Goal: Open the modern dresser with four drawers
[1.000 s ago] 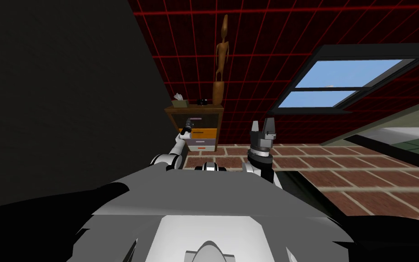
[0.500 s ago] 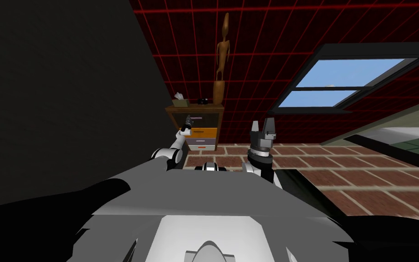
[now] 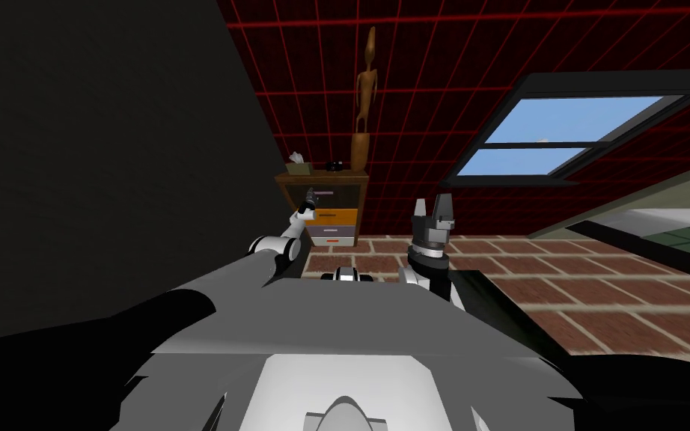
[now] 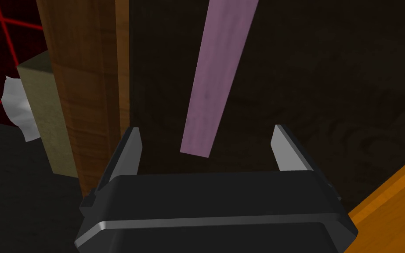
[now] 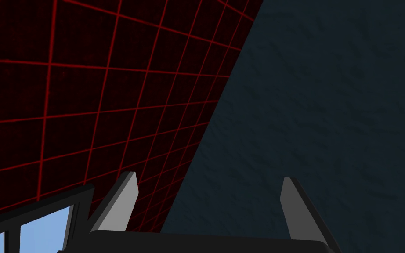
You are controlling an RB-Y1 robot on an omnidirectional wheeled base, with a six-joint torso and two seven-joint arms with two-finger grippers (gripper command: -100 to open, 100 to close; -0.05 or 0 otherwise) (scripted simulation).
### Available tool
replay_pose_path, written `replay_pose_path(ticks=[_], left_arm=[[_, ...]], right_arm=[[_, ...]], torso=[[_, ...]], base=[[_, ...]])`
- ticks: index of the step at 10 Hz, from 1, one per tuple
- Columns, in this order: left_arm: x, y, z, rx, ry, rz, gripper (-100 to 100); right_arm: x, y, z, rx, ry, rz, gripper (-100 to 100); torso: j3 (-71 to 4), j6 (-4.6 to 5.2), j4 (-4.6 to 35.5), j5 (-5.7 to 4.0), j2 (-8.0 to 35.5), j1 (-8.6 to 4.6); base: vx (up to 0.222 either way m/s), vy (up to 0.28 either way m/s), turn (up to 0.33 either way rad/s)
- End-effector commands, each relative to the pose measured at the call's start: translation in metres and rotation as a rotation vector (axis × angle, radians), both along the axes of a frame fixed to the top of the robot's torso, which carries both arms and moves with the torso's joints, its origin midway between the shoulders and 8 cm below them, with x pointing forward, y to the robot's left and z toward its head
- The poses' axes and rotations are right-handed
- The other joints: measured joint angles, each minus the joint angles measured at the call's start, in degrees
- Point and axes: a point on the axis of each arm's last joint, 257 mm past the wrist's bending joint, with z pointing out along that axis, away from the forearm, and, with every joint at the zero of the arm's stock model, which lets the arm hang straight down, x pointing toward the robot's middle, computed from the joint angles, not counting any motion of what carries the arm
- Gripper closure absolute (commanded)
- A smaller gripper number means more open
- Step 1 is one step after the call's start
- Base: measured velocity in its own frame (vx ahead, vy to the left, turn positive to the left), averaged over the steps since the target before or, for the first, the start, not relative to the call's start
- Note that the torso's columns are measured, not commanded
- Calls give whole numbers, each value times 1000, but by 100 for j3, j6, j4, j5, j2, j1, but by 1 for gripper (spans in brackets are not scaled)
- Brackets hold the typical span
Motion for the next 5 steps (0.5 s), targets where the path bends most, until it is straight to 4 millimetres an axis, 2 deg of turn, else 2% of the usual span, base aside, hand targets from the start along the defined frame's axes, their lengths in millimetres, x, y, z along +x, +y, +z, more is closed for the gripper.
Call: replay_pose_path(ticks=[1, 2, 3, 4, 5], left_arm=[[2, 0, -3, -1, 10, 1, -100], [-6, -10, -30, -1, 62, -11, 100], [-13, -4, -26, 2, 36, -6, 100], [-15, -3, -22, 3, 23, -6, 100], [-21, -15, -41, 1, 67, -22, 100]], right_arm=[[0, 0, 0, 0, 0, 0, 0], [0, 0, 0, 0, 0, 0, 0], [0, 0, 0, 0, 0, 0, 0], [0, 0, 0, 0, 0, 0, 0], [0, 0, 0, 0, 0, 0, 0]], torso=[[-11, 0, -8, 0, -15, -3], [-10, 0, -8, 0, -12, -4], [-16, 1, -12, 0, -26, -6], [-47, 18, -57, 18, -71, 8], [-53, 15, -54, 21, -74, 19]], base=[[0, 0, 0], [91, 0, -39], [136, 9, 18], [46, 2, -3], [89, 23, -19]])
